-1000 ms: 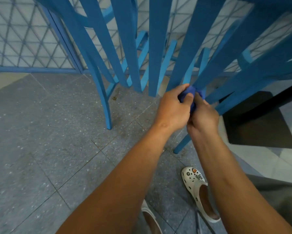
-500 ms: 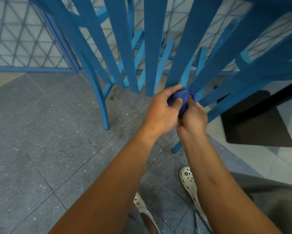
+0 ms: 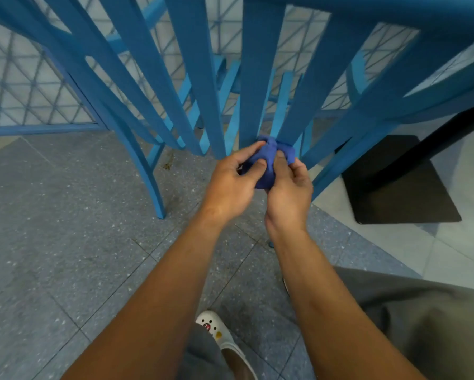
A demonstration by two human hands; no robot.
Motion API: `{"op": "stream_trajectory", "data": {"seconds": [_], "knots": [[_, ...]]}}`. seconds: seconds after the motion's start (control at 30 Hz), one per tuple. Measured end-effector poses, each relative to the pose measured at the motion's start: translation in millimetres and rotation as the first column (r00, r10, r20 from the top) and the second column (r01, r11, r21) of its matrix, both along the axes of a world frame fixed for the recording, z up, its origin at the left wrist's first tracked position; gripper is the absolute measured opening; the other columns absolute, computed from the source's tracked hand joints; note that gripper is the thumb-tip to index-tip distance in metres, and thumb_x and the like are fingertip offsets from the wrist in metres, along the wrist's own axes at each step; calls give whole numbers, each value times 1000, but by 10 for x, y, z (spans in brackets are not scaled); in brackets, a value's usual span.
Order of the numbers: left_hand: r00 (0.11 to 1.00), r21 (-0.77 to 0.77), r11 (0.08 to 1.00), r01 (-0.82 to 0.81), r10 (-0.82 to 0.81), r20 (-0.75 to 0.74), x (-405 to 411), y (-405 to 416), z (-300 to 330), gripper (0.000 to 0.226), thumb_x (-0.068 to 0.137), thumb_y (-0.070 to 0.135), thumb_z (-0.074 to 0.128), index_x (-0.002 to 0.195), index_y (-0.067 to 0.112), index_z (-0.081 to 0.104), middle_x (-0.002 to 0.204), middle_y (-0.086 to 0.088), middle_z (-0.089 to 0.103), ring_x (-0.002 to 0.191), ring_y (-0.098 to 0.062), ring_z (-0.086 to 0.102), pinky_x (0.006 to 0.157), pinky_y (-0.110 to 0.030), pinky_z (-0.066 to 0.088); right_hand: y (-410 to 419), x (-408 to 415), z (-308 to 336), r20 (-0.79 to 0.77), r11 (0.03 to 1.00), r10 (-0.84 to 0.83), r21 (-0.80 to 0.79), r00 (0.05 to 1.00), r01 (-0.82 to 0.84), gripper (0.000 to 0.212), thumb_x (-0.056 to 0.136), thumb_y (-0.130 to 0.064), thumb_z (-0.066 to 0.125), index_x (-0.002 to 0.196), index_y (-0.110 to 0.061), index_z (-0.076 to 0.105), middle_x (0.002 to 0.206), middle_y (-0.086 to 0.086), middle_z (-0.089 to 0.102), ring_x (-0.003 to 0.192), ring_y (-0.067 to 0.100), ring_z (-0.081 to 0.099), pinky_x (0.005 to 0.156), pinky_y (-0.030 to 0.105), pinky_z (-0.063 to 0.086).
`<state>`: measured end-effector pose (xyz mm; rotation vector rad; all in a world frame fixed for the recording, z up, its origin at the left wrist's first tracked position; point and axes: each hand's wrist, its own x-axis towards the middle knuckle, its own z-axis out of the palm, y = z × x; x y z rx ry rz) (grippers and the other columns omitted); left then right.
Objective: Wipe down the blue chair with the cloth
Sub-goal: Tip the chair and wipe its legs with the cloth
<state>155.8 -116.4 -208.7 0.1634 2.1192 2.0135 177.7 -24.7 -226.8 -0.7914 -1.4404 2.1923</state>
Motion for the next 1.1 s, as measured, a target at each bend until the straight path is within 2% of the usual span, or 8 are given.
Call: {"op": "stream_trajectory", "data": {"seconds": [0.1, 0.27, 0.33, 0.5, 0.7, 0.83, 0.93, 1.1], "knots": [[1000, -77, 997, -5, 7, 17, 46, -7, -72, 45, 94, 17, 71, 138, 21, 61, 121, 19, 67, 117, 3, 62, 108, -28, 49, -80, 15, -57, 93, 998, 58, 31, 994, -61, 17, 101, -17, 61, 113, -11, 72, 103, 5, 77, 98, 19, 73, 94, 43, 57], [996, -192, 977, -87, 83, -27, -39, -44, -132, 41, 90, 19, 77, 129, 21, 67, 120, 7, 70, 112, -5, 66, 103, -34, 53, -49, 329, -71, 198, 952, 268, 93, 943, -290, 27, 105, -28, 50, 107, -46, 70, 106, -19, 75, 100, 2, 71, 94, 36, 56], [991, -137, 981, -135, 134, -21, -40, 7, -112, 37, 91, 18, 75, 127, 19, 69, 119, 5, 72, 111, -6, 67, 102, -34, 54, 70, 478, -38, 208, 939, 300, 106, 931, -326, 27, 105, -27, 52, 106, -49, 67, 103, -25, 74, 92, 1, 70, 84, 28, 55], [956, 91, 954, -287, 279, 90, 40, 317, -31, 22, 94, 10, 71, 115, 17, 73, 106, 5, 75, 101, -7, 71, 95, -28, 55, 532, 791, 231, 249, 956, 198, 164, 948, -243, 18, 102, -22, 61, 110, -38, 66, 105, -14, 73, 89, 1, 72, 74, 21, 58], [912, 246, 881, -403, 365, 187, 203, 583, 103, 22, 95, 4, 67, 104, 25, 70, 89, 21, 73, 87, 5, 69, 91, -23, 55, 1038, 920, 545, 332, 881, 194, 355, 923, -313, 25, 102, -32, 59, 126, -32, 66, 112, -15, 72, 95, -1, 71, 94, 34, 57], [950, 260, 923, -283, 233, 208, 527, 840, 135, 20, 95, 8, 68, 105, 24, 73, 100, 7, 78, 101, -10, 72, 92, -30, 58, 1056, 914, 575, 227, 774, 473, 356, 852, -524, 43, 102, -30, 58, 144, -34, 50, 130, -23, 64, 118, -3, 62, 102, 28, 53], [948, 291, 927, -237, 155, 277, 710, 973, 88, 22, 97, 7, 64, 104, 25, 74, 106, 2, 78, 105, -16, 73, 96, -39, 58, 1104, 940, 451, 219, 697, 500, 471, 838, -540, 57, 99, -22, 64, 152, -25, 42, 152, -6, 47, 138, 1, 46, 118, 30, 39], [967, 231, 973, -27, -33, 252, 754, 969, 66, 27, 103, 1, 52, 115, 18, 70, 115, -5, 75, 104, -15, 73, 87, -29, 59, 1261, 1107, 123, 192, 794, 372, 441, 908, -418, 58, 93, -23, 73, 142, -29, 44, 135, -10, 60, 118, 0, 62, 96, 20, 53]]}}
